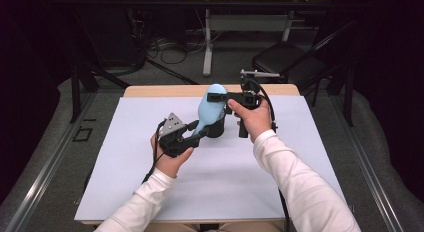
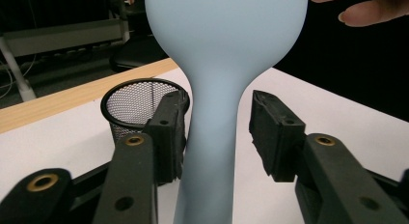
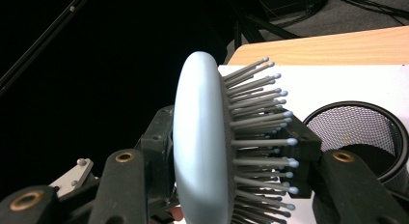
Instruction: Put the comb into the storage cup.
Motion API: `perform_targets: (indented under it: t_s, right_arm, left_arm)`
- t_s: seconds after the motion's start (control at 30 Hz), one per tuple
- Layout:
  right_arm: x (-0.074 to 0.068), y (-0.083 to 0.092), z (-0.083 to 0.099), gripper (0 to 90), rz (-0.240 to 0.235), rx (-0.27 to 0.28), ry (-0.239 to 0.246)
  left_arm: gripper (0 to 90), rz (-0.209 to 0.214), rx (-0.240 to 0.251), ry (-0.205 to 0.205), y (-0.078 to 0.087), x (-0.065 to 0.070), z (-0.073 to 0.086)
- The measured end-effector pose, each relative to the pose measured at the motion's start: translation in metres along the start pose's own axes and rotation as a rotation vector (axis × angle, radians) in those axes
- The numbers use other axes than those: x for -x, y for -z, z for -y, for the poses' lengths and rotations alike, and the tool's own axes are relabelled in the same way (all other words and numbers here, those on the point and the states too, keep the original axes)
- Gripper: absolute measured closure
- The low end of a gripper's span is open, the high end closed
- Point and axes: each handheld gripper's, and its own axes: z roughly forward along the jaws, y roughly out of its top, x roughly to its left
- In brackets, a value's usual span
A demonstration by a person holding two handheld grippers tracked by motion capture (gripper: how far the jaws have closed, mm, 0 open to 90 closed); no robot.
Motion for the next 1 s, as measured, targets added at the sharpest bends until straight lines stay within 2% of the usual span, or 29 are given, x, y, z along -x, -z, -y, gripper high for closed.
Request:
perform_targets:
  t_s: [0.53,1.0]
  right_arm:
    - [0.007,0.006,-0.006,48.7,0.014,0.021,-0.016]
    - [0.016,0.016,-0.012,48.7,0.049,0.049,-0.023]
  left_arm:
    - [45.1,0.001,0.010,0.021,-0.001,-0.003,0.000]
    - [43.2,-0.008,0.019,0.044,0.002,-0.006,-0.002]
